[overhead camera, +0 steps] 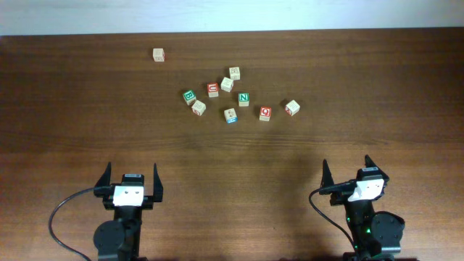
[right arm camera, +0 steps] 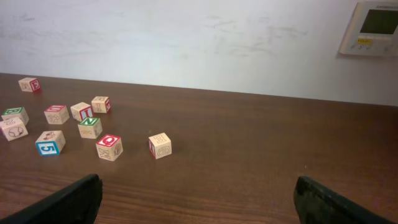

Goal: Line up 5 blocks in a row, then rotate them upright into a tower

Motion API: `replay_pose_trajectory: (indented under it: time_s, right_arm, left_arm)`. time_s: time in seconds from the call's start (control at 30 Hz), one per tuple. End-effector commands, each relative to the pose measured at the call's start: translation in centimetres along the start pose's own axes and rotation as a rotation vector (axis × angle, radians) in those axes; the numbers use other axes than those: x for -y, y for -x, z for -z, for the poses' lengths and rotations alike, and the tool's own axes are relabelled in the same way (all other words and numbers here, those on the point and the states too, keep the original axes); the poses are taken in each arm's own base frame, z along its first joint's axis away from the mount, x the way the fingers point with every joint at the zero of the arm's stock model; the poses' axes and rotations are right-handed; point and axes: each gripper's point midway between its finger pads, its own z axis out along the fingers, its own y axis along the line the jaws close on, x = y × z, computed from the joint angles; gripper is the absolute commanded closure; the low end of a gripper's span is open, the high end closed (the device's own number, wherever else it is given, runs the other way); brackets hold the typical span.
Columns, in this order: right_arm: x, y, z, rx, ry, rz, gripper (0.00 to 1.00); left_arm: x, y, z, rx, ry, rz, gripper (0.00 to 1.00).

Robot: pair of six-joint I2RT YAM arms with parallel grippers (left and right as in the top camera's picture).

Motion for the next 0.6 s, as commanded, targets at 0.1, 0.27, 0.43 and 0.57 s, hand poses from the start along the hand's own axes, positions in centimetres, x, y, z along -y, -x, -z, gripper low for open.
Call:
replay_pose_trajectory:
  time_s: [0.1, 0.27, 0.43, 0.57]
  right_arm:
    - [0.3, -0.3, 0.0, -0.003, -0.016, -0.002, 0.02]
    - [0.3, -0.3, 0.0, -0.003, -0.016, -0.002, 0.02]
    - [0.3, -0.3, 0.0, -0.003, -0.015, -0.002, 0.02]
    - [0.1, 0.2, 0.0, 0.019, 0.000, -0.017, 0.02]
  left_arm:
    - [-0.2, 0.3, 0.0, 0.021, 0.008, -0.015, 0.01]
    - [-0.2, 0.3, 0.0, 0.021, 0.008, -0.015, 0.01]
    - [-0.2, 0.7, 0.1, 0.022, 0.008, -0.015, 0.01]
    - [-0.4, 1.5, 0.3, 0.009, 0.005, -0.015, 0.01]
